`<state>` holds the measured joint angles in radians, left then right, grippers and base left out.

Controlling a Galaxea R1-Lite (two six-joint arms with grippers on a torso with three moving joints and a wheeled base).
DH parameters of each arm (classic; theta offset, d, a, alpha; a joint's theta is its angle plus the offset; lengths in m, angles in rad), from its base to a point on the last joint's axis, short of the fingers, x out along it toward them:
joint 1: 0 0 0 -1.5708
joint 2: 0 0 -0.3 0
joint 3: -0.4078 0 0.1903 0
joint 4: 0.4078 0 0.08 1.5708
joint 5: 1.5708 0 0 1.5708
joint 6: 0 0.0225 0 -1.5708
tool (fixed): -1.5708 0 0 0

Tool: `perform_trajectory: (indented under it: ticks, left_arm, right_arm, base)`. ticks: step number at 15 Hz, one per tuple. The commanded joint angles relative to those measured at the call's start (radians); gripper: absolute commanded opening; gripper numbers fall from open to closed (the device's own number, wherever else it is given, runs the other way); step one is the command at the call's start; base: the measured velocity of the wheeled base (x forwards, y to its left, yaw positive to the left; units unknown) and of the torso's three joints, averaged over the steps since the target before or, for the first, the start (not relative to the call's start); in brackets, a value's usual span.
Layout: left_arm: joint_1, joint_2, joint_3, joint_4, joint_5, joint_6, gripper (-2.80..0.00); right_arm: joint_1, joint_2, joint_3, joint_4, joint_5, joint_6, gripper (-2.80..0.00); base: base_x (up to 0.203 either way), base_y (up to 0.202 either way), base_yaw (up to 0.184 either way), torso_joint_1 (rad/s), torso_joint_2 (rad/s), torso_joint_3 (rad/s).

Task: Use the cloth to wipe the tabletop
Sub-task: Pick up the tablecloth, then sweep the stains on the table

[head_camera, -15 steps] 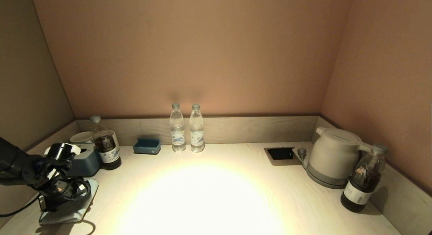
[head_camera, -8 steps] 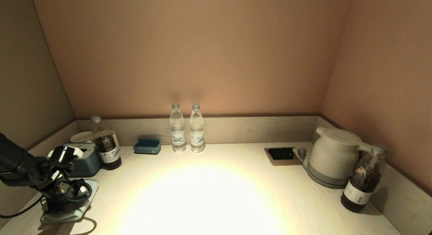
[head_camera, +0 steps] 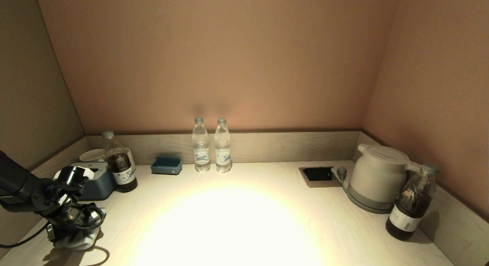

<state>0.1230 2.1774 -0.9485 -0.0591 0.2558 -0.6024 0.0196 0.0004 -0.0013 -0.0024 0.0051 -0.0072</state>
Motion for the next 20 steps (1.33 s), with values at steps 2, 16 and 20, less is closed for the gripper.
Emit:
perform_trajectory:
  ticks: [2, 16, 20]
  left_arm:
    - [-0.003, -0.074, 0.021, 0.005, -0.003, -0.004, -2.8]
    - [-0.44, -0.369, 0.059, -0.016, -0.175, -0.009, -2.8]
    - [-0.543, -0.266, 0.019, -0.036, -0.189, -0.058, -2.8]
  right_arm:
    - [0.0, 0.001, 0.0, -0.001, -0.001, 0.0, -2.8]
    - [0.0, 0.001, 0.001, -0.001, 0.001, 0.0, -2.8]
    - [0.0, 0.001, 0.0, 0.001, -0.001, 0.0, -2.8]
  base:
    - [0.0, 0.0, 0.0, 0.0, 0.0, 0.0]
    - [0.0, 0.0, 0.0, 0.0, 0.0, 0.0]
    - [0.0, 0.0, 0.0, 0.0, 0.0, 0.0]
